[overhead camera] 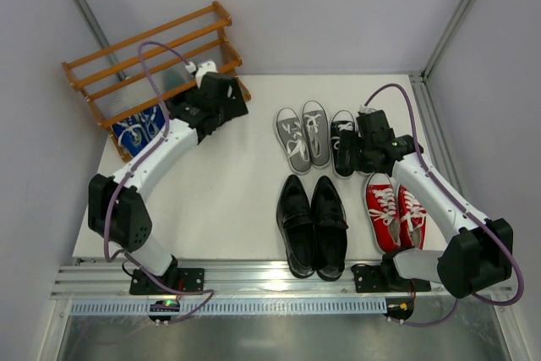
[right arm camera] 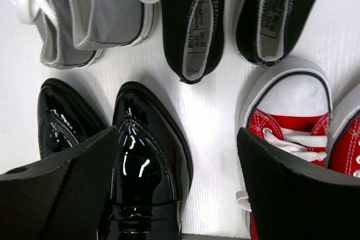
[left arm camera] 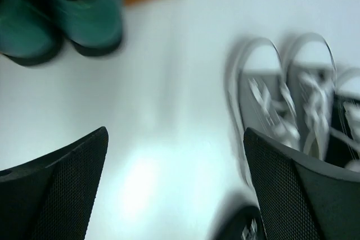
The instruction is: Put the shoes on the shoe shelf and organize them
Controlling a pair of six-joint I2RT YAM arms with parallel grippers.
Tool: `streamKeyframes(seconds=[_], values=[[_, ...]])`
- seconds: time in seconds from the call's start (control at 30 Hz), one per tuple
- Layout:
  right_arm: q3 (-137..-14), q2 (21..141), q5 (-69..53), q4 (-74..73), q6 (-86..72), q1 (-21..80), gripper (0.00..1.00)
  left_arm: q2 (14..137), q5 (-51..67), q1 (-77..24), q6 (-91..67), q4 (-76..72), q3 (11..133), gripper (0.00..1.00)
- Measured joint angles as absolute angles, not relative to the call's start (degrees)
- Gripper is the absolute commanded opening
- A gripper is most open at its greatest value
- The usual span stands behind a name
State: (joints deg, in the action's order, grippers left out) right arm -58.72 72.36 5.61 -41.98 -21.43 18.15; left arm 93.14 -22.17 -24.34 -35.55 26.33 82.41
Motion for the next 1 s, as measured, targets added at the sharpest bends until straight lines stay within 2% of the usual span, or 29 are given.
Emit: streamKeyframes(seconds=[0.03, 0.1, 0.33, 0.47, 0.87, 0.97, 1.0], values=[[-58.74, 72.29, 6.70, -42.28, -21.93, 18.15, 0.96, 92.49, -20.73, -26.50, -35.77, 27.31, 82.21, 1.00], [-59.53, 72.27, 10.85, -44.38, -24.36, 18.15, 1.00, 92.07, -17.72, -32.60, -36.25, 29.61, 81.93, 1.00], [-67.46, 71.18, 24.97, -54.22, -33.82, 15.29, 0.97, 94.48, -6.04, -56.01, -40.73, 36.53, 80.31, 1.00], [-69.28, 67.26, 27.94, -56.58, -36.23, 11.49, 0.97, 96.12, -1.08, -60.14, -43.90, 40.07, 80.75, 1.00], [-65.63, 61.98, 26.63, -59.46, -37.04, 10.63, 0.98, 104.12, 0.32, -73.56, -52.51, 45.67, 85.84, 1.00], [-64.14, 59.94, 26.20, -60.38, -37.04, 10.63, 1.00, 105.97, 0.19, -74.70, -55.07, 45.41, 85.78, 0.96], [-63.75, 59.37, 25.93, -60.49, -37.01, 10.63, 0.97, 106.32, 0.03, -74.72, -55.96, 45.04, 85.08, 0.86]])
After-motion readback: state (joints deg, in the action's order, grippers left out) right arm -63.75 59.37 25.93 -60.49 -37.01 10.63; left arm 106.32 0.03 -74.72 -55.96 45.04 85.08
